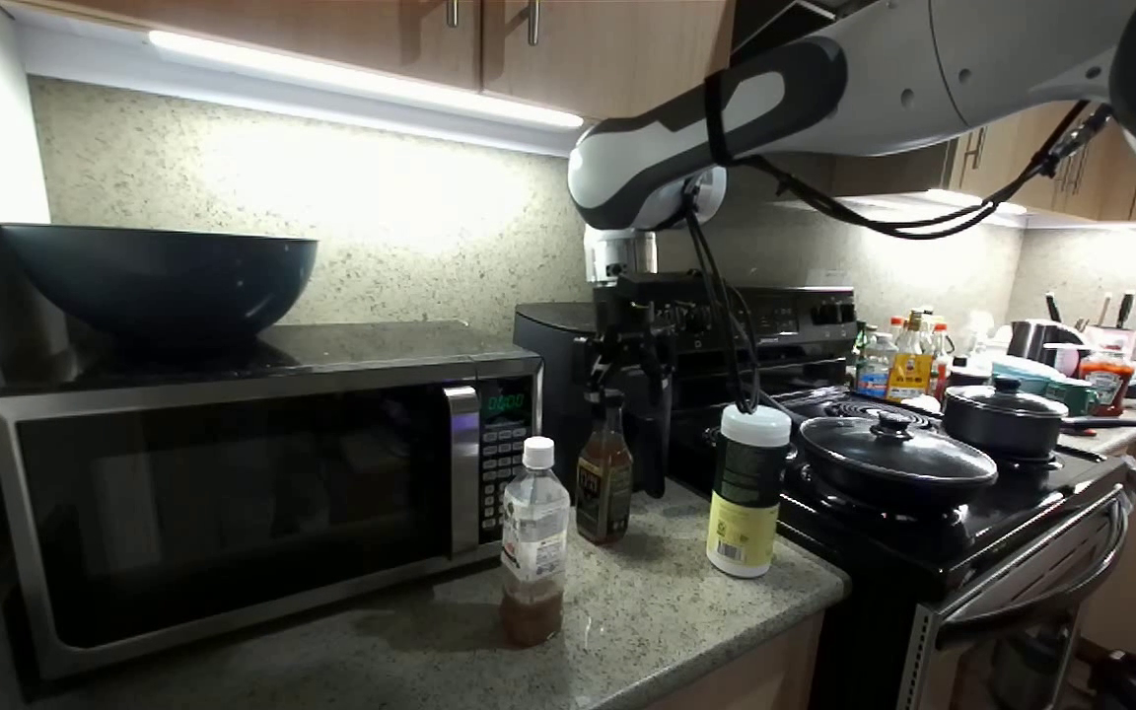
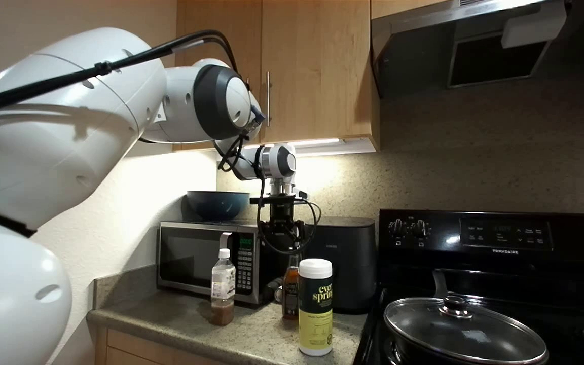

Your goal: Move the glass bottle backwards and move the container on the right to the right then move the glass bottle forwards.

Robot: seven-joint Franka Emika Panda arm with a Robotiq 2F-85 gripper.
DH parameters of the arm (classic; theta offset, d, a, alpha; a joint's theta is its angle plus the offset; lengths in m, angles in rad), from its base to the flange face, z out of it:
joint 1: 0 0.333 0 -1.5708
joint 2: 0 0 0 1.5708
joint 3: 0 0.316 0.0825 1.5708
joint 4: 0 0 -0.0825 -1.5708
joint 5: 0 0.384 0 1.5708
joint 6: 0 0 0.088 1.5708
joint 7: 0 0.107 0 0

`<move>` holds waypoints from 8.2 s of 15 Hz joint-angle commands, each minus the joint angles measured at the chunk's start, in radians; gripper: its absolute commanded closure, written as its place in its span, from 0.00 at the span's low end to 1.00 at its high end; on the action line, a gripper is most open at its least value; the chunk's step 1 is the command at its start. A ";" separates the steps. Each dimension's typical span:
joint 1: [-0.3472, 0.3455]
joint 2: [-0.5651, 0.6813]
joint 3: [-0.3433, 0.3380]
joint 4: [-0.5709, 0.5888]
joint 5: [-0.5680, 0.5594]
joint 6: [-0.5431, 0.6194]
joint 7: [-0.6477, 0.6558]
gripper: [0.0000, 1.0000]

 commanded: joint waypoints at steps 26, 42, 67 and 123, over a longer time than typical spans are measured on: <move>-0.003 0.188 -0.026 0.367 0.005 -0.212 0.041 0.45; -0.027 0.296 -0.013 0.473 0.018 -0.140 -0.033 0.00; -0.037 0.214 0.003 0.448 0.128 -0.176 0.166 0.80; 0.034 -0.337 -0.039 -0.539 0.081 0.305 0.315 0.80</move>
